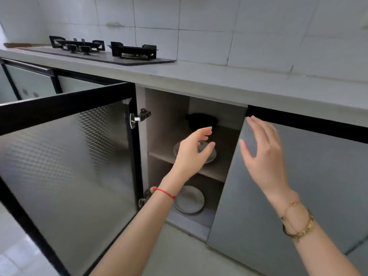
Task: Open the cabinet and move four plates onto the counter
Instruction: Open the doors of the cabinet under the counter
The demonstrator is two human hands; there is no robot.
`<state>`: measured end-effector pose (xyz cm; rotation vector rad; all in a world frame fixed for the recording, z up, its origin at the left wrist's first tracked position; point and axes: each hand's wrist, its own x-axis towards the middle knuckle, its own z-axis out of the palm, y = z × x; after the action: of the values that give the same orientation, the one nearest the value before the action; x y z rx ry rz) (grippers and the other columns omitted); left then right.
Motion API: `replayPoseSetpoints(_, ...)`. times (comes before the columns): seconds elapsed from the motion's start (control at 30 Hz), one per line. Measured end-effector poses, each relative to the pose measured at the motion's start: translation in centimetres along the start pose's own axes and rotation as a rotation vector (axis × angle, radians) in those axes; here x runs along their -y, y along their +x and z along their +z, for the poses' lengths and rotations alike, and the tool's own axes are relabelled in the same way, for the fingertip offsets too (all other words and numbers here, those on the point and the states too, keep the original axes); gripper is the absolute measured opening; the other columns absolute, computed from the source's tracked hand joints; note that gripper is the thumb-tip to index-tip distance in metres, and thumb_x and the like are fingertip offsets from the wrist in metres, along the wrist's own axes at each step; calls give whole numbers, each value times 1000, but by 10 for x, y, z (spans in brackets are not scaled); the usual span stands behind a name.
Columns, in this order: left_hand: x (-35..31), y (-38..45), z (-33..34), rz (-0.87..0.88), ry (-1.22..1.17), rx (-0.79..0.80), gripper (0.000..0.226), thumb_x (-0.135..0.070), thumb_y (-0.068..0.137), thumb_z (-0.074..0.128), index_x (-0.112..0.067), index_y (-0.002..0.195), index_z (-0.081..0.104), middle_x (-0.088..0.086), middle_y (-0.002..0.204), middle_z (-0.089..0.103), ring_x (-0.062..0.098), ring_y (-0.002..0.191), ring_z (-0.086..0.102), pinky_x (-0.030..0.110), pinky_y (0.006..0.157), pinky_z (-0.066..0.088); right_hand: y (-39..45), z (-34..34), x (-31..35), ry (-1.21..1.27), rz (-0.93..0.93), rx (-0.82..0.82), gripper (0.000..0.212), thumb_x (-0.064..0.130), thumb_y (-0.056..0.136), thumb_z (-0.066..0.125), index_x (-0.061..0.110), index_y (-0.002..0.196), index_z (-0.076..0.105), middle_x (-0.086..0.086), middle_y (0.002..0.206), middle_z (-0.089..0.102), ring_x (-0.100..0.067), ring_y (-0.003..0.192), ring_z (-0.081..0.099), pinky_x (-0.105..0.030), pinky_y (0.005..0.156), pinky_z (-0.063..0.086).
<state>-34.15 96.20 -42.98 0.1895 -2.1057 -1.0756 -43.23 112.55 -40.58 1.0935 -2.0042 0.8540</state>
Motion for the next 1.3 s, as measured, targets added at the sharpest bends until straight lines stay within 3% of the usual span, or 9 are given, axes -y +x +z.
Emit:
replayPoseSetpoints(0.23, -10, 41, 66, -48, -72, 159, 58, -28, 93, 60, -17, 145, 39, -2, 143, 50, 10, 126, 50, 21, 98, 40, 14, -12, -23, -142, 47, 50, 56, 21, 94, 57, 8, 145, 38, -7, 149, 41, -23, 140, 34, -36, 119, 25)
replayPoseSetpoints(0.3, -12, 47, 77, -58, -89, 192, 59, -30, 92, 60, -15, 145, 39, -2, 141, 52, 8, 124, 50, 12, 94, 38, 17, -11, -26, -171, 61, 64, 58, 22, 94, 56, 9, 147, 36, -7, 150, 40, -23, 141, 32, -31, 119, 22)
replayPoseSetpoints(0.37, -14, 48, 84, -60, -127, 205, 55, -31, 92, 59, -16, 142, 43, -8, 129, 58, 0, 111, 53, -4, 79, 36, 18, -12, -27, -195, 65, 69, 58, 23, 94, 56, 10, 147, 35, -6, 150, 40, -22, 141, 32, -27, 117, 20)
replayPoseSetpoints(0.43, -14, 47, 87, -60, -146, 201, 52, -30, 92, 60, -16, 140, 44, -13, 120, 57, -7, 101, 50, -8, 71, 35, 17, -13, -27, -207, 67, 73, 58, 23, 94, 56, 10, 147, 35, -6, 150, 40, -22, 141, 32, -26, 116, 19)
replayPoseSetpoints(0.6, -14, 34, 78, -37, -113, 196, 50, -26, 90, 63, -17, 136, 45, -6, 125, 60, 3, 112, 55, 6, 85, 41, 11, -25, -18, -225, 35, 86, 57, 24, 95, 55, 10, 147, 36, -5, 151, 39, -21, 140, 33, -30, 116, 24)
replayPoseSetpoints(0.73, -22, 11, 63, -8, -73, 189, 43, -31, 89, 64, -20, 129, 49, -12, 111, 61, 6, 107, 60, 22, 91, 50, -3, -43, -3, -215, -19, 67, 55, 24, 96, 55, 9, 145, 39, -5, 148, 44, -21, 137, 37, -34, 117, 30)
replayPoseSetpoints(0.9, -36, -29, 43, 47, -82, 197, 33, -36, 89, 64, -29, 119, 53, -23, 109, 62, -2, 101, 61, 24, 91, 52, -29, -70, 16, -191, -67, 29, 53, 26, 96, 54, 11, 144, 40, -2, 145, 45, -18, 136, 38, -35, 115, 32)
replayPoseSetpoints(1.13, -62, -82, 27, 111, -245, 230, 20, -21, 87, 69, -28, 105, 62, -16, 97, 70, 4, 93, 67, 24, 85, 54, -74, -106, 39, -117, -88, -38, 52, 26, 97, 56, 10, 144, 41, -3, 144, 44, -17, 136, 38, -35, 114, 34)
replayPoseSetpoints(1.3, -82, -110, 27, 171, -308, 309, 29, -18, 84, 72, -21, 113, 69, -8, 96, 74, 10, 90, 70, 28, 83, 55, -104, -137, 51, -136, -94, -78, 53, 28, 97, 57, 9, 143, 42, -3, 145, 44, -18, 136, 39, -34, 114, 33)
